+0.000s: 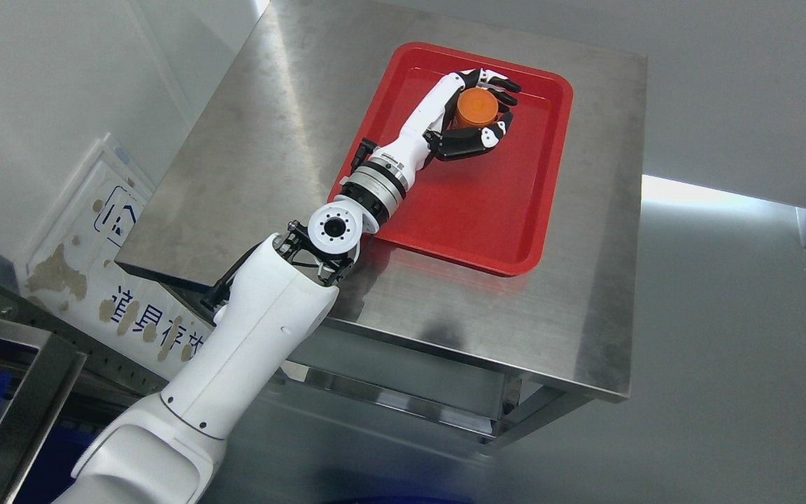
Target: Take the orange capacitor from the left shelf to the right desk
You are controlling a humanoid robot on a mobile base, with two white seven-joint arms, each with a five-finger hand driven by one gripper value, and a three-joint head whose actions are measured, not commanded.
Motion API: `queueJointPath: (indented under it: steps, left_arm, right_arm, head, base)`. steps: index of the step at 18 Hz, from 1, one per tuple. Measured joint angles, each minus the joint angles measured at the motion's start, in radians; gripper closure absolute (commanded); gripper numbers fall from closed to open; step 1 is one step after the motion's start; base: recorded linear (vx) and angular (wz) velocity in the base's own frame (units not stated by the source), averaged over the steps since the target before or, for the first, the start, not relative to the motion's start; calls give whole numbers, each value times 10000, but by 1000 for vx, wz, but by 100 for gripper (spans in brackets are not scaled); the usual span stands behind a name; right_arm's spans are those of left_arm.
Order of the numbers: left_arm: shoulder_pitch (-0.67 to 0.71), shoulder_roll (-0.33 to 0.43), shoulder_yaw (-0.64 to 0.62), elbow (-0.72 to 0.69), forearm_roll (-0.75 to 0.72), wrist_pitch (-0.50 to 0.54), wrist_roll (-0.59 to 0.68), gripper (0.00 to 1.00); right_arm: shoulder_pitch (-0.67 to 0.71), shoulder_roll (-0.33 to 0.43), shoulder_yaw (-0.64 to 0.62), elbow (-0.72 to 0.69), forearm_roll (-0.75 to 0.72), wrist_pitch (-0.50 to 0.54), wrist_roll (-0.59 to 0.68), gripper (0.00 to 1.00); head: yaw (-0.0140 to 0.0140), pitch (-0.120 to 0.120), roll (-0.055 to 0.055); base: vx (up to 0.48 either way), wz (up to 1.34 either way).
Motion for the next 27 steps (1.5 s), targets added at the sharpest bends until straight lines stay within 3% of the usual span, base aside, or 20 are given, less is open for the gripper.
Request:
queueJointPath:
  steps: [5, 10, 18, 27]
  left_arm:
    - [-50, 0, 216, 290, 7, 151, -63, 26]
    - [-106, 0, 481, 264, 22, 390, -108, 4]
    - [6, 0, 1620, -1150, 44, 749, -179, 2]
    - [2228, 0, 3427, -2731, 60, 887, -562, 0]
  right_arm:
    - [0, 0, 0, 0, 0, 0, 0, 0]
    - [1, 0, 0, 0, 0, 0, 0, 0]
    - [2, 0, 0, 0, 0, 0, 0, 0]
    - [2, 0, 0, 0, 0, 0, 0, 0]
  head:
    - [0, 0, 0]
    - [0, 0, 0]
    - [0, 0, 0]
    - [0, 0, 0]
  base:
    - [0, 0]
    - [0, 0]
    - [0, 0]
    - [0, 0]
